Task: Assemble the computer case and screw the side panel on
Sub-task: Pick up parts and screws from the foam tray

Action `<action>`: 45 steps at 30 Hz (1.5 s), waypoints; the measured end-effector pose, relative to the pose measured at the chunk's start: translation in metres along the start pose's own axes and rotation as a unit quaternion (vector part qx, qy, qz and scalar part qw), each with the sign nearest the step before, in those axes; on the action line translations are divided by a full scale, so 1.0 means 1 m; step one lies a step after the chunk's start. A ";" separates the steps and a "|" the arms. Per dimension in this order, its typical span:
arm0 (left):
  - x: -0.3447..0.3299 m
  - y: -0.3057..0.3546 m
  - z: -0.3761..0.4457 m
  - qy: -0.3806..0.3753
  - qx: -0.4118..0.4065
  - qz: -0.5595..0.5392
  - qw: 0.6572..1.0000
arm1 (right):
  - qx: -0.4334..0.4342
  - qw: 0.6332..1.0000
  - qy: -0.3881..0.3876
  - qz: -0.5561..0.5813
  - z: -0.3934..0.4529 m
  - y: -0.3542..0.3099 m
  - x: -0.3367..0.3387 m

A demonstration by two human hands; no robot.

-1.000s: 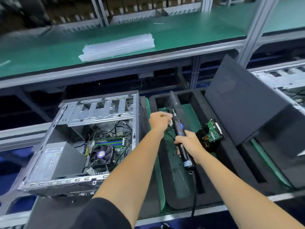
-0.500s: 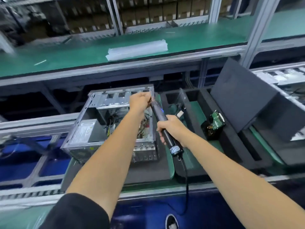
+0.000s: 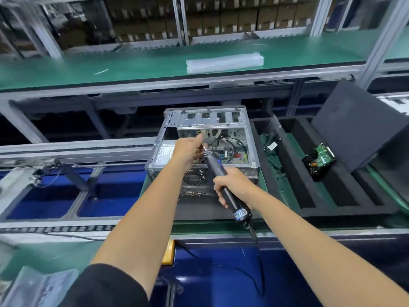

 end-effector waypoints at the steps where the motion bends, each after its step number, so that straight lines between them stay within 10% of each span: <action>1: 0.009 0.000 -0.001 -0.004 0.010 -0.013 1.000 | -0.002 1.000 0.002 -0.001 0.001 -0.001 -0.010; 45: 0.062 -0.145 -0.035 -0.037 0.198 -0.093 0.975 | -0.126 0.992 0.012 0.025 0.006 0.119 -0.122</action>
Point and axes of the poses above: each hand's wrist, its own z-axis towards the middle knuckle, its own x-axis out of the back of the hand, y = z × x, the point moved 3 cm from there along z, towards the middle knuckle
